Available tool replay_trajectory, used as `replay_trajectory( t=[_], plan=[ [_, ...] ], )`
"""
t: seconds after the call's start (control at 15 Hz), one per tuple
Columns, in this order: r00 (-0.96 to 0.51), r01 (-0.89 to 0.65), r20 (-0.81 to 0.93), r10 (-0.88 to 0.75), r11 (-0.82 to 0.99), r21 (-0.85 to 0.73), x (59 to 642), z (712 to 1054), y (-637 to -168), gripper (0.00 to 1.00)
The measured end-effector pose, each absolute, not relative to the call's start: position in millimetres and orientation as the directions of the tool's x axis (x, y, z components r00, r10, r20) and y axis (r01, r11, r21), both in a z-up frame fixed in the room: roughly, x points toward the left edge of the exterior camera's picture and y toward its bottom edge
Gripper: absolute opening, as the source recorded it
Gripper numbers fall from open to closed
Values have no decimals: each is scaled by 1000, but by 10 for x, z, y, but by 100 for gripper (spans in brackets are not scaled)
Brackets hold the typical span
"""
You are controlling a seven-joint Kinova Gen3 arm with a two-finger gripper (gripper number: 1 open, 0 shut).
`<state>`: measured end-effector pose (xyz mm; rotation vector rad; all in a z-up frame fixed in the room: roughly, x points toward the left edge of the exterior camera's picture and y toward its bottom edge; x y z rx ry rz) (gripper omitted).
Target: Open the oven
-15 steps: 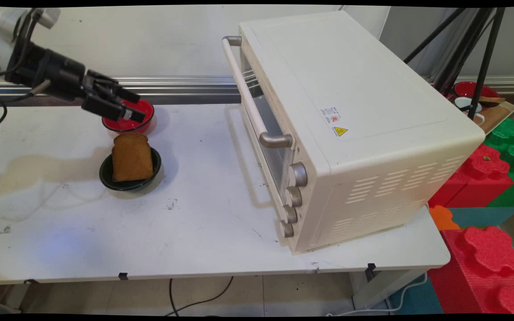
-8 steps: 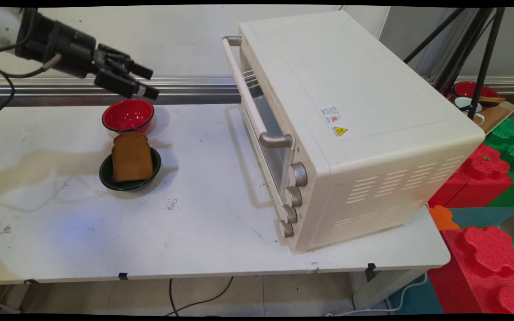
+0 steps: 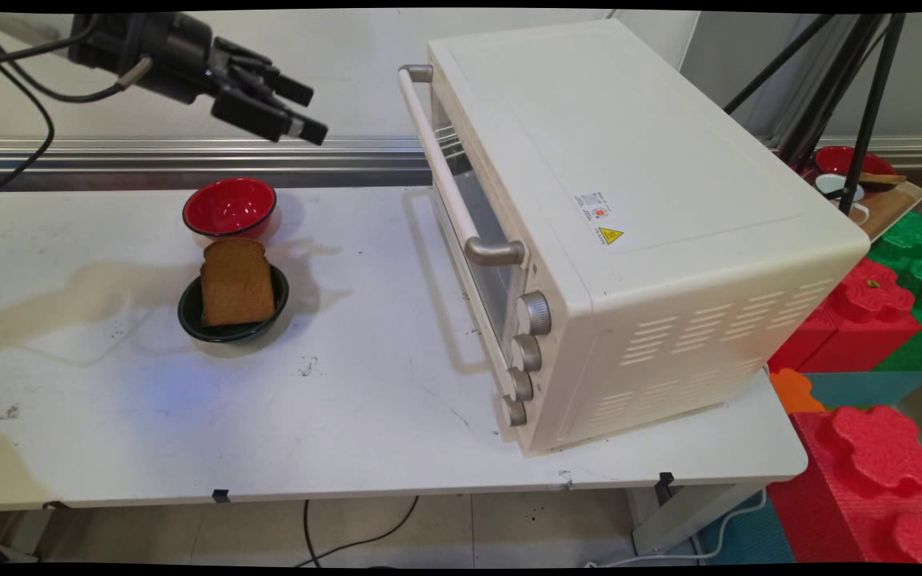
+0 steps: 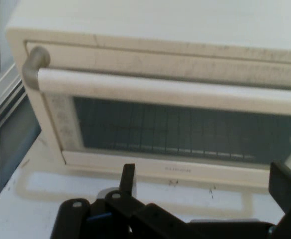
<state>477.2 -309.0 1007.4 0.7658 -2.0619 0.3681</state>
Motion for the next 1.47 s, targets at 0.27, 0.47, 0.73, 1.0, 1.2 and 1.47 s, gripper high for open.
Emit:
replay_trajectory(
  t=[0.27,0.47,0.73,1.0,1.2,1.47],
  plan=[
    [-421,-636,829,-368,772,20,4617,10155,-3184,100],
    [-416,-630,834,-363,776,23,4456,10214,-3281,100],
    [-412,-618,836,-363,785,37,4249,10247,-3371,100],
    [-415,-606,833,-366,794,47,4057,10246,-3450,100],
    [-420,-599,830,-368,799,52,3970,10233,-3479,100],
    [-428,-590,823,-373,805,58,3846,10207,-3511,0]
  ],
)
